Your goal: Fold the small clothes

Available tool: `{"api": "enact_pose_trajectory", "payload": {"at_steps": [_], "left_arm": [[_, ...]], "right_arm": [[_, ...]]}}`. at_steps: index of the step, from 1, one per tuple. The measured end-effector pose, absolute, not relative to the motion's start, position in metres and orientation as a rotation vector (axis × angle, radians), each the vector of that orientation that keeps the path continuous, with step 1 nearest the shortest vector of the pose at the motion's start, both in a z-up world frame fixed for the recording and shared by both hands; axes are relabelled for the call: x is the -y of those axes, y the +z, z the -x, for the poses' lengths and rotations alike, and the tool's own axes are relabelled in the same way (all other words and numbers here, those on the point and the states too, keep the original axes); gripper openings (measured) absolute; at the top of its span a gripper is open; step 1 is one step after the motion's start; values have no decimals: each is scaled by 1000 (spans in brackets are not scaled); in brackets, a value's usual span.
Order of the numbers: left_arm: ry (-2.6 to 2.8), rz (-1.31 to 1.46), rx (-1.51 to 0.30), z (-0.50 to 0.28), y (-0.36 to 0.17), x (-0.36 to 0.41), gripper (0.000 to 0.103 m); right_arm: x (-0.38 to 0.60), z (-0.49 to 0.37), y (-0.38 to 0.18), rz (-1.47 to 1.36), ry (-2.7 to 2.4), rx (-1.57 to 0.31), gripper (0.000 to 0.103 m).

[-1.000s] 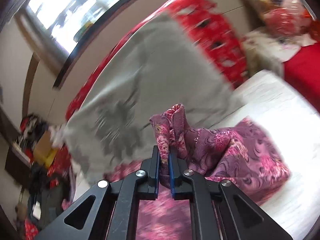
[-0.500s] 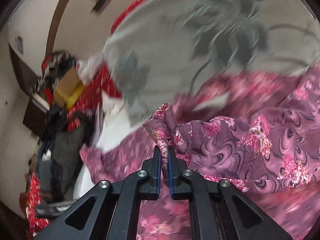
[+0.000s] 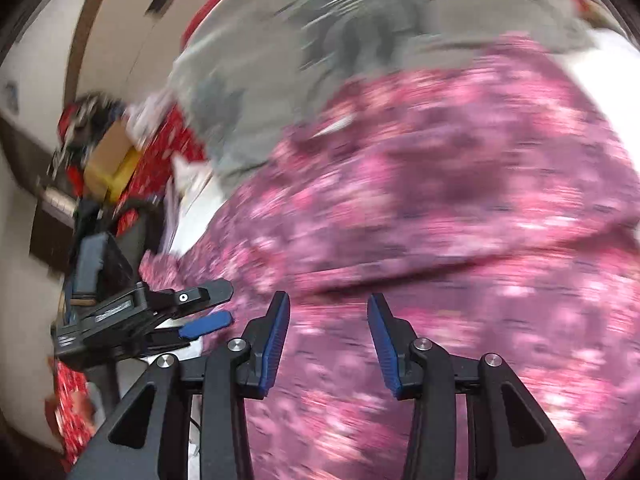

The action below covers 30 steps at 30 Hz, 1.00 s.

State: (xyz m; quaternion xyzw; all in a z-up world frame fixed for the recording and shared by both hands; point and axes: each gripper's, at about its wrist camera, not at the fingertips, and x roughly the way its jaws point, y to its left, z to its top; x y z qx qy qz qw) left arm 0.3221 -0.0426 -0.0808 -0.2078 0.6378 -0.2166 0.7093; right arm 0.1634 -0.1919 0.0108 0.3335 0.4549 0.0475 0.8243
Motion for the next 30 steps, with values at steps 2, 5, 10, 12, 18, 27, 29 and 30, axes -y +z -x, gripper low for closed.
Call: {"api": "enact_pose_trajectory", "payload": {"at_steps": [2,5,10,12,18,27,29,30], "left_arm": [[-427,446,-1388,-324,-78,55,83],[-402,473,-1316,-327,-67,63,53],[-362,437,-1235,-330,-44,55,2],[-344,437,-1180,-327,-30,40,2],[-256,440,-1138,-323,-21,-13,2],[-244,416,-1248,-319,-56,-18,3],[-243,384,-1256,-315,-58,-21,3],[-237,383,-1262,-312,-60,-24,3]], "right_arm": [[221,-147,12,-755,60,-937,43],[259,-126,8,-823,3,-894,43],[305,-103,-1,-898,-80,-836,43],[321,-97,-3,-913,-113,-812,43],[361,-90,-13,-969,-211,-756,44],[337,-149,-25,-795,-149,-894,14],[334,-142,-13,-744,-149,-827,13],[337,-137,-11,-739,-162,-806,13]]}}
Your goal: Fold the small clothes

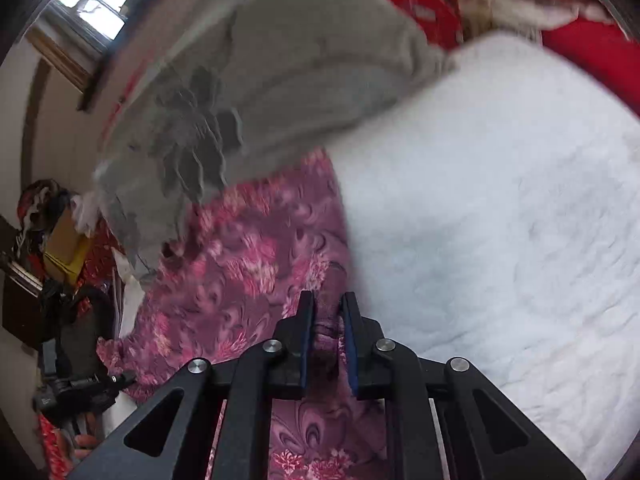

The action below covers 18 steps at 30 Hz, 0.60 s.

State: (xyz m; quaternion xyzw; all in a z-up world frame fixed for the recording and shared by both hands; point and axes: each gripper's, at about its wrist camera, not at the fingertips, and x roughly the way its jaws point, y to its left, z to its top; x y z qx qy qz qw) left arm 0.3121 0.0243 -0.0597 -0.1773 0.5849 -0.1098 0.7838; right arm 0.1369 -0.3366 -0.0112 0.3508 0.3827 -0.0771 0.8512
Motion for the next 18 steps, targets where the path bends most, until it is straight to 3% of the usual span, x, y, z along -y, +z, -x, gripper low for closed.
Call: {"api": "enact_pose_trajectory", "payload": {"at_steps": [4,6,8,10,11,15,18], "left_arm": [[-255,481,-1224,-303,-50,-46,3],[-271,496,-1195,-307,-38,-47,5],[-295,479,-1180,-313,-29,-38,17],[-290,437,-1169,-321,-27,-20,47],[-278,407,-1166,-323,-31,-12,51],[-186,269,-1288,-341,-78,13,52],[-227,338,-1268,-339,-74,0,52]], "right_arm": [[351,-132,-40,-729,-246,-923,10],[349,-132,-28,-724,-277,-899,17],[341,-130,-7,-715,-273,-814,17],[325,-136,7,-705,-203,-770,20],[314,-141,10,-686,-176,-775,23],[264,-165,-1,-566,-105,-877,25],[231,-176,-10,-535,-61,-927,25]]}}
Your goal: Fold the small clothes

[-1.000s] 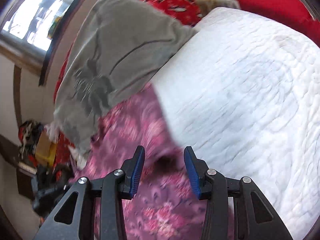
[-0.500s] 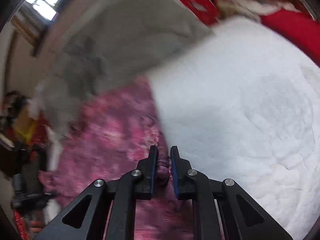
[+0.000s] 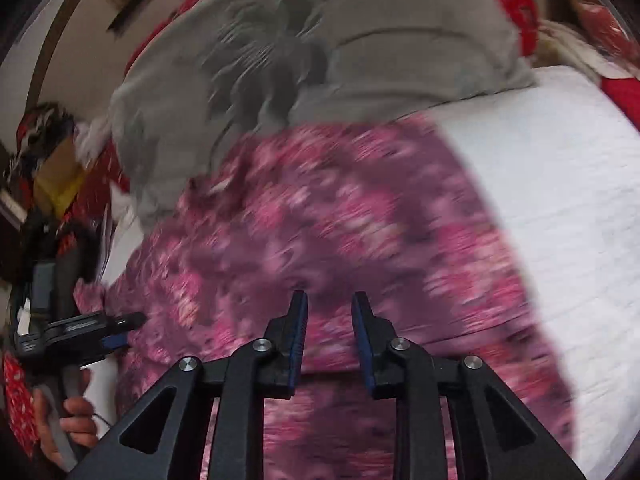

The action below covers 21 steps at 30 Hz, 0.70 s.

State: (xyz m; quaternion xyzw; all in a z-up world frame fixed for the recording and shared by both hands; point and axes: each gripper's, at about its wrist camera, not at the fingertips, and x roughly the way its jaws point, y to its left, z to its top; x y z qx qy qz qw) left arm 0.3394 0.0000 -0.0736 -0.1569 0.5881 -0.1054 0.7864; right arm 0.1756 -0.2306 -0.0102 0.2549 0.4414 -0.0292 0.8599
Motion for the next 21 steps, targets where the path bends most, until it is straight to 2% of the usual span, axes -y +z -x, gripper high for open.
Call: {"api": "enact_pose_trajectory", "payload": {"at_steps": [6,9,11,13,17,21], "left_arm": [[-243,433,-1164,-344,-29,-70,52],[-157,439,-1128,-356,-17,-129,61],[-64,437,-1114,-368,-15,-173,61],[32,450,-1124,-383,-20,-221,61],[192,465,-1151,-414,-34,-289,61],[226,461,-1170,-442,-53,-305,61]], "right_arm": [[153,-215,-5,-475,90,-916,25],[114,-239,-8,-458,150,-919,25],[87,-248,-16,-459,185,-922,26],[70,-257,-30,-443,200,-945,32],[55,-237,-40,-359,178,-813,34],[61,-235,-41,-386,191,-808,34]]}}
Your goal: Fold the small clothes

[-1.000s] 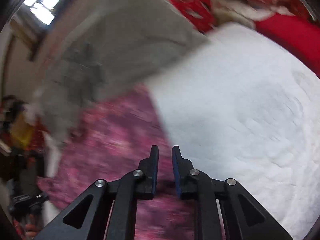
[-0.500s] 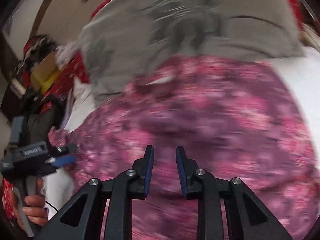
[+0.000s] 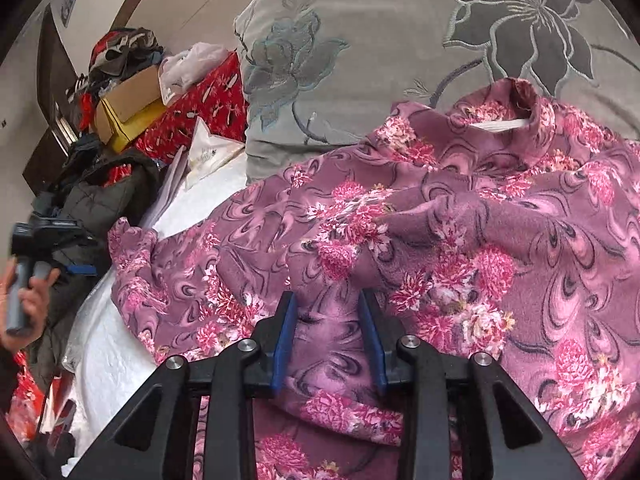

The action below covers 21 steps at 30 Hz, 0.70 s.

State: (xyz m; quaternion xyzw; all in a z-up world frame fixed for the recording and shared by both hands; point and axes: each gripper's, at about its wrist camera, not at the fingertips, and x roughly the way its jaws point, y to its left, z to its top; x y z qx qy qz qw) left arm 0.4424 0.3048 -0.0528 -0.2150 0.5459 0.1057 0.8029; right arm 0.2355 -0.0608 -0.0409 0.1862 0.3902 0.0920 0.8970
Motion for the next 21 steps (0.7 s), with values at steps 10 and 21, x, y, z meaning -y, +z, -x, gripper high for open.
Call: {"api": "enact_pose_trajectory", "payload": {"at_steps": [10,21], "left_arm": [[310,376,-1162,-478,-64,-299,0],[296,348,-1100,-415,-35,-344,4]], "right_arm": [[57,-237,-42,-370,185,-801,35],[56,-238,-43,-362,179,-802,35]]}}
